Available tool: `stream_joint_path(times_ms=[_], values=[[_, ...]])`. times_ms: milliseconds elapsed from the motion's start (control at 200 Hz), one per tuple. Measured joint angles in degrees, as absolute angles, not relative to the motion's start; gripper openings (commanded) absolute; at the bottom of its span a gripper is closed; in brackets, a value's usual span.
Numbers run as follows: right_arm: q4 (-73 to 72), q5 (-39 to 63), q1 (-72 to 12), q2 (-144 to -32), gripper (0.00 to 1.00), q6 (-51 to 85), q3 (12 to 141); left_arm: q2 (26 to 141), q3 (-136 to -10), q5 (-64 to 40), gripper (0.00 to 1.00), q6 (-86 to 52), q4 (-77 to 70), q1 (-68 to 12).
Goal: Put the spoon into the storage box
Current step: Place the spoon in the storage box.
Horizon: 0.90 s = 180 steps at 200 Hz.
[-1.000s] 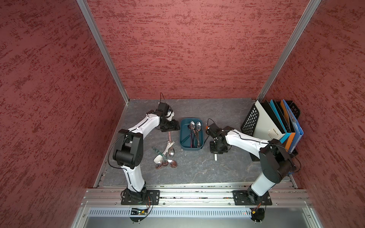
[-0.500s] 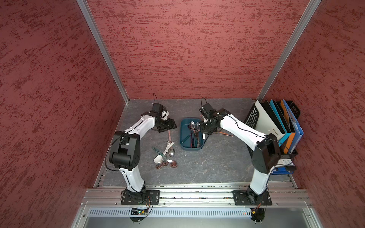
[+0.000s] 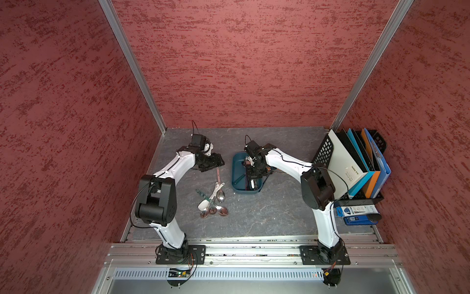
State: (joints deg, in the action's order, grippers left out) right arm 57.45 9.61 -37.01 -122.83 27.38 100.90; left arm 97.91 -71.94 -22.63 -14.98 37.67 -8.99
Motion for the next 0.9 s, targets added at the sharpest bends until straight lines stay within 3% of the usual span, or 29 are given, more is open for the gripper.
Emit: stream_joint_path(times_ms=[115,291,431,646,902], values=[[57.9,9.6,-37.2,-124.0,0.08,27.4,100.9,97.9,-71.9,-22.6,0.78,-14.9,37.8,-9.0],[58.7,9.6,-37.2,-124.6,0.26,27.4,101.0,97.9,-72.0,-22.5,0.78,-14.5,38.1,-9.0],[59.5,8.7,-37.2,-124.5,0.34,27.5,102.0,98.3,-72.6,-22.3,0.78,-14.2,38.6,-9.4],[61.7,5.3,-36.5,-121.0,0.36,28.1,104.6,100.0,-75.1,-22.1,0.78,-13.1,39.5,-10.4],[56.8,5.2,-28.6,-110.3,0.36,33.4,95.2,100.6,-78.9,-20.2,0.78,-10.4,40.7,-13.5]])
